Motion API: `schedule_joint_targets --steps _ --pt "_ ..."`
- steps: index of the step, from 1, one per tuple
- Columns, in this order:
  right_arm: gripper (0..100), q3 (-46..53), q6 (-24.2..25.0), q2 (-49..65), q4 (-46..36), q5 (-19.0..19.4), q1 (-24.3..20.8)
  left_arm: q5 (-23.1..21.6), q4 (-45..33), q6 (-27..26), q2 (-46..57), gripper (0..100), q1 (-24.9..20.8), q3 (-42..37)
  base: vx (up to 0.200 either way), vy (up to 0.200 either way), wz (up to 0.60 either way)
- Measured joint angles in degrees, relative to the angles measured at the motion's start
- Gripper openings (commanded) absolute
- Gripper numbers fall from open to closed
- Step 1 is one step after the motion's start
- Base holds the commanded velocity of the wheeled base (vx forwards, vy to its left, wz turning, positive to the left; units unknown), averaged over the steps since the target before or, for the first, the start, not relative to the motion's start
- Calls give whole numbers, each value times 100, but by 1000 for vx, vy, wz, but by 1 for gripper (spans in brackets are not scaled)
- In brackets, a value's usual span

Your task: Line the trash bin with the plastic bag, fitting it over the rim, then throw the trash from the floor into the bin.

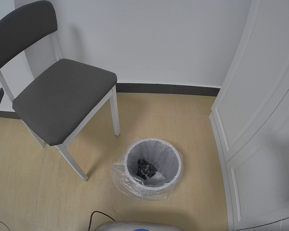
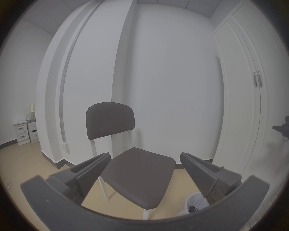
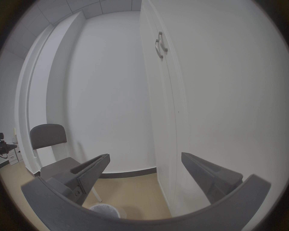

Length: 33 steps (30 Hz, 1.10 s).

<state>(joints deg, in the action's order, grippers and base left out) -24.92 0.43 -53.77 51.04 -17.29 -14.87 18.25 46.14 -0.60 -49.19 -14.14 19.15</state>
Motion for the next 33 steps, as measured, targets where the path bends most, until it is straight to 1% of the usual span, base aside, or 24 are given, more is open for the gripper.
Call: schedule_joint_targets --steps 6,12,23,33 --pt "100 28 1 775 -816 -4 29 -9 -484 -2 302 100 -11 39 0 0 0" --pt "100 50 23 1482 -1431 13 221 -13 -805 -2 628 100 -22 88 0 0 0" --pt "100 354 55 2503 -1536 29 645 -16 -889 -2 1008 100 -5 39 0 0 0" --pt "100 951 72 3545 -1541 56 1017 -9 -1187 -5 1552 100 20 -27 0 0 0"
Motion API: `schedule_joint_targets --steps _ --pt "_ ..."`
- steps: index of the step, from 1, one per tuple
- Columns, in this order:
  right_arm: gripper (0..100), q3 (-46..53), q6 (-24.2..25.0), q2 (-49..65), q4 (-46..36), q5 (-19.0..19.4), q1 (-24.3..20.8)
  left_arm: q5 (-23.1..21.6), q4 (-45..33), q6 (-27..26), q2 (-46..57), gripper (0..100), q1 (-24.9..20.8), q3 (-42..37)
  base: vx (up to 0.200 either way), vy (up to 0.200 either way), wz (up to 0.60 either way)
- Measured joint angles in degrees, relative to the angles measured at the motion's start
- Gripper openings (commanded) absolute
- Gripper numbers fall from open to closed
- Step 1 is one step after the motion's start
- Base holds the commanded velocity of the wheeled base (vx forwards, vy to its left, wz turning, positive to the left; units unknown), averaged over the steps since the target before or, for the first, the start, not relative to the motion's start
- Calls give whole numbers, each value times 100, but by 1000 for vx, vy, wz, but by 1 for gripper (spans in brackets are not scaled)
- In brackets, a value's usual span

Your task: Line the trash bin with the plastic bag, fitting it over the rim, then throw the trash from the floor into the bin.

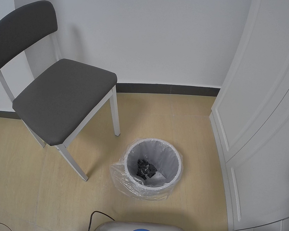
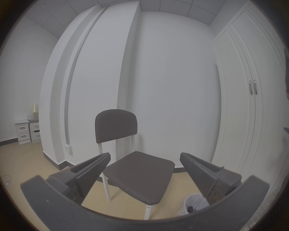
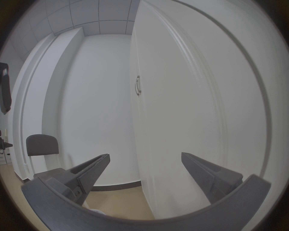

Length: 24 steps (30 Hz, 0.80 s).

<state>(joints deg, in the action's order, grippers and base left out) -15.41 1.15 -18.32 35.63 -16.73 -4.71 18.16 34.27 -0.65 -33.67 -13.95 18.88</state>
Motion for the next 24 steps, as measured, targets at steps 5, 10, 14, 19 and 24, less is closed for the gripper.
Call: schedule_joint_targets --steps 5,10,14,19,24 --pt "100 238 35 460 -128 4 57 -5 -156 -6 416 100 41 -105 0 0 0" --pt "100 315 104 794 -347 6 83 -16 -479 -6 848 100 168 -157 0 0 0" --pt "100 354 128 1050 -492 6 116 -22 -606 -4 1124 100 257 -174 0 0 0" --pt "100 384 167 1292 -547 15 229 -24 -616 -6 1336 100 317 -202 0 0 0" --pt "100 414 241 1493 -542 69 341 -32 -622 -11 1559 100 435 -323 0 0 0"
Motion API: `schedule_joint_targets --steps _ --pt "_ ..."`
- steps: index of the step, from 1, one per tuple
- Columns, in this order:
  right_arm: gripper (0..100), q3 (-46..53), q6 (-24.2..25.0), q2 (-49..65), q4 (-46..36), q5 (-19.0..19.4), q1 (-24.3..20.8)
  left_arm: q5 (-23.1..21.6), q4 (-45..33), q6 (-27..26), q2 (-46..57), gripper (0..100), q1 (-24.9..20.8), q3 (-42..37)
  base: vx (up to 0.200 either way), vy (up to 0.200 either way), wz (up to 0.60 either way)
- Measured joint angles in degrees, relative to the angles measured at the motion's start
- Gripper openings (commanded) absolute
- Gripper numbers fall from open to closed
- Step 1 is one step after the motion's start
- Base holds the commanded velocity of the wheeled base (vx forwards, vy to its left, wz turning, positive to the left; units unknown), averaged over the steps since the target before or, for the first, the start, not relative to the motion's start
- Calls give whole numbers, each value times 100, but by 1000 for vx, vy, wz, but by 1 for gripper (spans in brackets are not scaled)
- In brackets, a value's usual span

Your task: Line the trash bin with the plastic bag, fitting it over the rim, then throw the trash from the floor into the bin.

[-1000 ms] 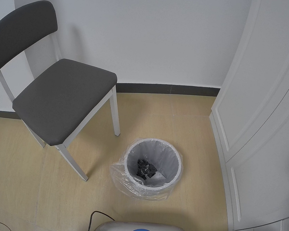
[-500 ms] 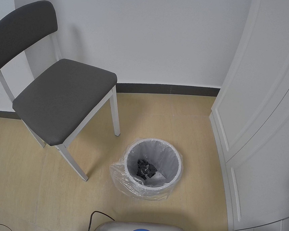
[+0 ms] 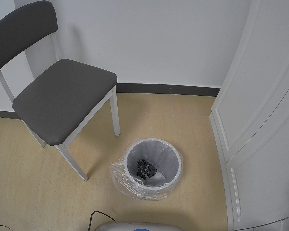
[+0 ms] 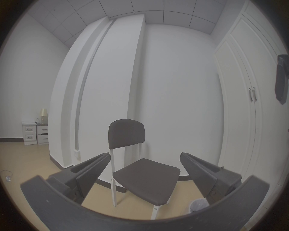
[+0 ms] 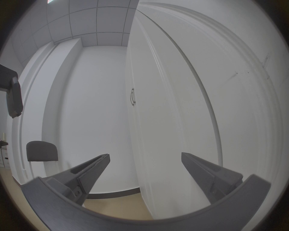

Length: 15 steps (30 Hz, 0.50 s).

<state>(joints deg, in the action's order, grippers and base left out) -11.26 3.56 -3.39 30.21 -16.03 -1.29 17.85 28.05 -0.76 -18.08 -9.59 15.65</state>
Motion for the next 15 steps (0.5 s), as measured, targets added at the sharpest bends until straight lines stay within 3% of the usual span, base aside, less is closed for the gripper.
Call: schedule_joint_targets --steps 15 --pt "100 44 13 254 0 180 118 -143 -299 7 850 100 452 -380 0 0 0"
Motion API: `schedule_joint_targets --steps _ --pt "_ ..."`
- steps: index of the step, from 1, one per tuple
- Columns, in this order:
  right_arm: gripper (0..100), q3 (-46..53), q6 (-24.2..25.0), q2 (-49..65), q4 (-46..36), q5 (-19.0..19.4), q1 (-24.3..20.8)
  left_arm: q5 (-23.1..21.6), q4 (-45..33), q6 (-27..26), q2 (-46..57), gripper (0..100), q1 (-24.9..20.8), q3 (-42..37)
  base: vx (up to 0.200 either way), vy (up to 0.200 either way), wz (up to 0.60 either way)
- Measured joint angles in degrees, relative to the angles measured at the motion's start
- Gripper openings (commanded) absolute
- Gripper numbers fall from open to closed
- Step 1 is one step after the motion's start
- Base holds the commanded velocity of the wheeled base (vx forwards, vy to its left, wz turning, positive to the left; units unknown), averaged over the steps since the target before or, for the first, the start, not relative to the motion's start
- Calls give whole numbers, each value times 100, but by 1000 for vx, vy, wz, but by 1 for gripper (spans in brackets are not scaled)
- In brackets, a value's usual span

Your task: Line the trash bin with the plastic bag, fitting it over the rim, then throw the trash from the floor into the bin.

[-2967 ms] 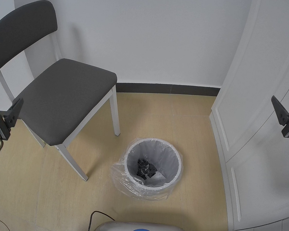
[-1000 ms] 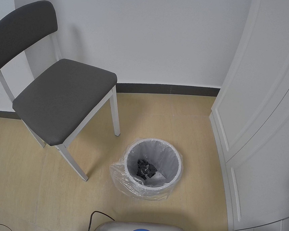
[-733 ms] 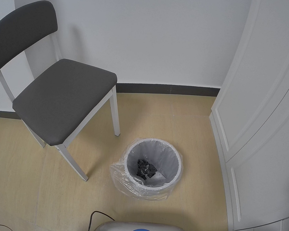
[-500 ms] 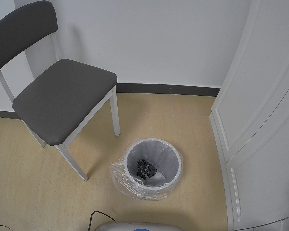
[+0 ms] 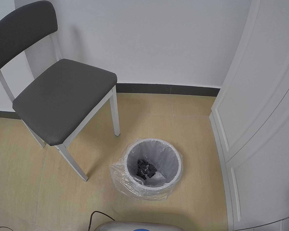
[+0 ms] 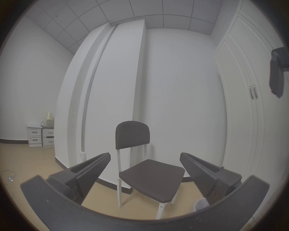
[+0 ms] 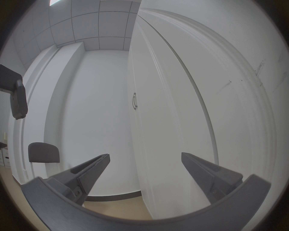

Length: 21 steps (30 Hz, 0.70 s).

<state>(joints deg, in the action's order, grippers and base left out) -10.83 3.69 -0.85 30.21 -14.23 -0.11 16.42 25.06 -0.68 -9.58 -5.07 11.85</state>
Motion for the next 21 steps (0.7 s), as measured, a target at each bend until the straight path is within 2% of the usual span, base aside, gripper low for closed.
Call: schedule_joint_targets --steps 4,12,21 --pt "100 5 -4 11 0 16 1 -252 -137 13 262 100 138 -146 0 0 0" --pt "100 24 -17 15 1 96 4 -343 -343 20 564 100 317 -332 0 0 0" --pt "100 234 -74 12 68 312 4 -1076 -545 35 755 100 414 -1003 0 0 0"
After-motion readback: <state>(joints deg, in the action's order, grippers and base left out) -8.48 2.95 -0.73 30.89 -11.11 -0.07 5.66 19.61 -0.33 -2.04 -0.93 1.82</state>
